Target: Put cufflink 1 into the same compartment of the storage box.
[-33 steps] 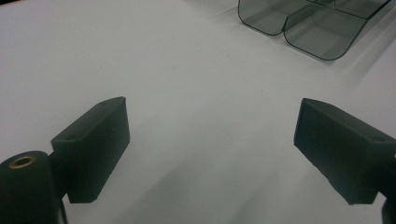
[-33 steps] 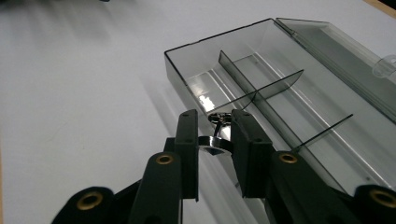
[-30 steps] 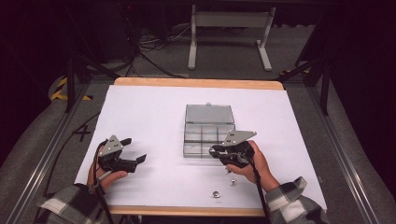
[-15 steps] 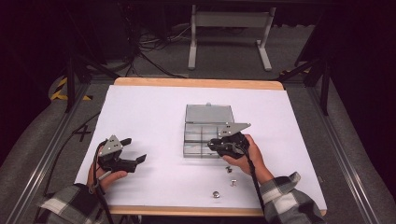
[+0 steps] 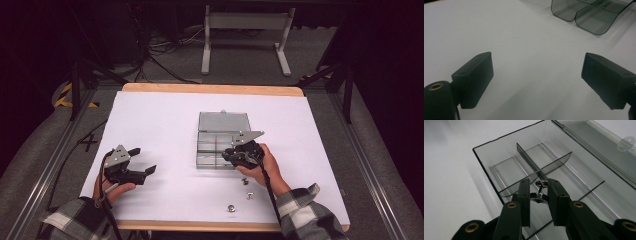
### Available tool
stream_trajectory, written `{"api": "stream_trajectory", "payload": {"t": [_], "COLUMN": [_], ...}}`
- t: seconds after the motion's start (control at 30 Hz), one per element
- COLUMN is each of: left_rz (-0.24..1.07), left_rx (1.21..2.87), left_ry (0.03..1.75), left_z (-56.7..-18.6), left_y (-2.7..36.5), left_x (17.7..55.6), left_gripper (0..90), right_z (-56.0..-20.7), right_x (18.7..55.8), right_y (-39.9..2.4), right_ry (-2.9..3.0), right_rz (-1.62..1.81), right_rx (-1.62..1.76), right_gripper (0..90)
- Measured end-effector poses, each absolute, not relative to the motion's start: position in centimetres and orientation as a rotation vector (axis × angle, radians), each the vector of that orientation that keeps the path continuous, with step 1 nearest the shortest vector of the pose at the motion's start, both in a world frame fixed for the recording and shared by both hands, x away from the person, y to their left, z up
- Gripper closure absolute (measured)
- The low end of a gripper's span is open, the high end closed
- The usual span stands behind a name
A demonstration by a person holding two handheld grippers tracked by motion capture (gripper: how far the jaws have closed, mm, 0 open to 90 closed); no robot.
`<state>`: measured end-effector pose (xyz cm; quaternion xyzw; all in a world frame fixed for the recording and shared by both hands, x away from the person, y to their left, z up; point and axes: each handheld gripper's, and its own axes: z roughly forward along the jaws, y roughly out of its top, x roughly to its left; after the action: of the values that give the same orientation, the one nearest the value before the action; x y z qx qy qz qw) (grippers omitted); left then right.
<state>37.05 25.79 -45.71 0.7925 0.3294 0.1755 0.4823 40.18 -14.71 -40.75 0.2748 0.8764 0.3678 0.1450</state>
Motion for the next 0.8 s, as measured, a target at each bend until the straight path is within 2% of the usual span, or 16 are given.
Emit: {"api": "stream_trajectory", "payload": {"t": [0.8], "left_rz": [0.427], "left_rx": [1.919], "left_ry": [0.793], "left_z": [-45.67], "left_y": [25.91], "left_x": [36.94], "left_gripper": [10.5], "right_z": [-41.38], "right_x": [40.64], "right_y": [-14.79], "right_ry": [2.534], "right_rz": [1.011], "right_rx": [0.875], "right_gripper": [72.9]}}
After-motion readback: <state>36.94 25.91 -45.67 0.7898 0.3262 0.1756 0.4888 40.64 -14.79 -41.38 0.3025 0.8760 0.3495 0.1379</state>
